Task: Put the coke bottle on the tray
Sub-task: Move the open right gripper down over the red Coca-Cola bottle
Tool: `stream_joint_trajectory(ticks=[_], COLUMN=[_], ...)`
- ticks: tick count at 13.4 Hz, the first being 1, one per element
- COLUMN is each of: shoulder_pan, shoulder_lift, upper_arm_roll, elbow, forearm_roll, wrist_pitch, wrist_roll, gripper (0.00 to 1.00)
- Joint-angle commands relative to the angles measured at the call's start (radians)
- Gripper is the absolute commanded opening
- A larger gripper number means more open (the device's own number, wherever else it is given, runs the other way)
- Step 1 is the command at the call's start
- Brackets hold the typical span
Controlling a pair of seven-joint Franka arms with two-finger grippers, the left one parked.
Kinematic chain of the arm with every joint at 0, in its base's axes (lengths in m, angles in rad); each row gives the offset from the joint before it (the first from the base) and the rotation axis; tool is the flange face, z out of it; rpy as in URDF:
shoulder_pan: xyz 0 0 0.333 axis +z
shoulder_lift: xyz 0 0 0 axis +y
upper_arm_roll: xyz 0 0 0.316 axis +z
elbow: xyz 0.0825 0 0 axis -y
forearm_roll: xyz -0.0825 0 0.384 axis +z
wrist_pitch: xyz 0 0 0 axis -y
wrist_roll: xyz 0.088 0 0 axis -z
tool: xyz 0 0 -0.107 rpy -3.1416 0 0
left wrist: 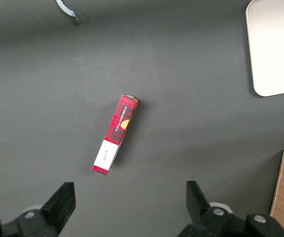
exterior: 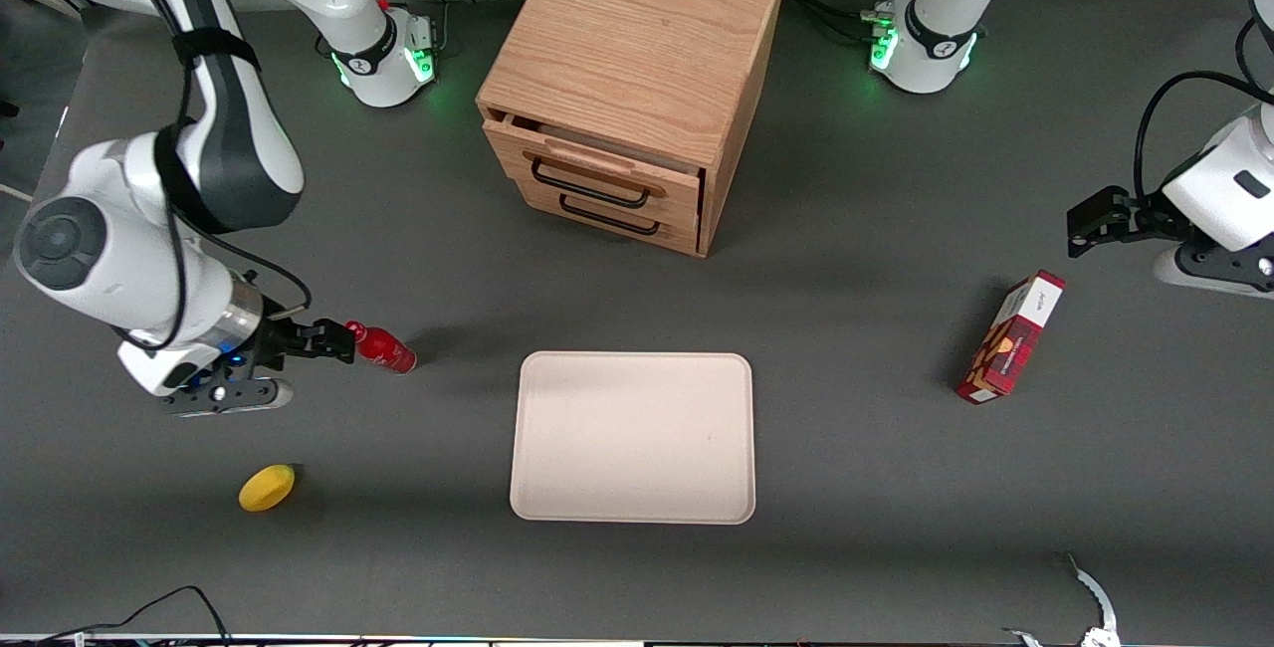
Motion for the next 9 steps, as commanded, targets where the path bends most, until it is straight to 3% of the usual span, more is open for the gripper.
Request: stream_joint_trajectory(ticks=[1, 9], shoulder_pan=[0.000, -0.011], shoulder_lift=[-0.097, -0.123], upper_arm_roll=[0.006, 0.004], elbow=[-0.173, -0.285], forearm_roll=[0.007, 0.005], wrist_pitch=[0.094, 0.145], wrist_roll=[0.028, 0.015], gripper=[1.00, 1.00])
